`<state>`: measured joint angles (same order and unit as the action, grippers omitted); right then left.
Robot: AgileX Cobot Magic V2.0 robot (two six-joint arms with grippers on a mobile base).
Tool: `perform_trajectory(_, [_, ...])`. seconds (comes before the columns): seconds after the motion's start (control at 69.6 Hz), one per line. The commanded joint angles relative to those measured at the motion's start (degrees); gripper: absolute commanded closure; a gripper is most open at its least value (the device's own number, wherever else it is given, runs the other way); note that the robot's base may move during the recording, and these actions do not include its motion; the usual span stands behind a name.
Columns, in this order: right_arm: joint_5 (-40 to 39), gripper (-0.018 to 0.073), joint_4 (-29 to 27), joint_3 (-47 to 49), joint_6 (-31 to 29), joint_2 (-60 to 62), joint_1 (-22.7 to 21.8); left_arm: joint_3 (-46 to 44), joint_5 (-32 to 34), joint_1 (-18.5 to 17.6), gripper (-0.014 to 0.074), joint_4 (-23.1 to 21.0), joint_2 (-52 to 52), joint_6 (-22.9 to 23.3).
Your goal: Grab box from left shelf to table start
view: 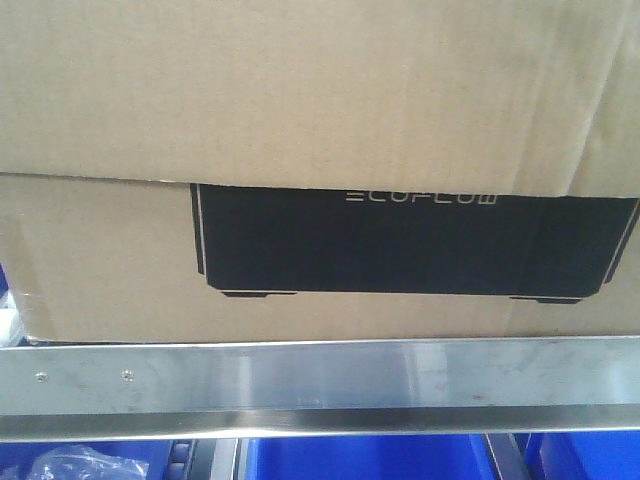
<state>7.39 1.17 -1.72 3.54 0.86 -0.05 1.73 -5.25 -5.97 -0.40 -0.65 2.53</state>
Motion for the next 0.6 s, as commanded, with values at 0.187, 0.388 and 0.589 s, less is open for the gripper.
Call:
perform_trajectory(0.187, [-4.9,0.0503,0.0,1.0,-0.1,0.5,0.1,-0.1,5.2,0.1,0.0700,-0.4,-0.8,0.0])
perform_trajectory(0.388, [-4.9,0.0503,0.0,1.0,-0.1,0.5,0.1,-0.1,8.6,-0.1,0.0700,-1.0,-0.8,0.0])
perform_trajectory(0.589, [-4.9,0.0503,0.0,1.0,-0.1,0.5,0.1,-1.0,20.4,-0.1,0.0700,-1.0,-0.8,0.0])
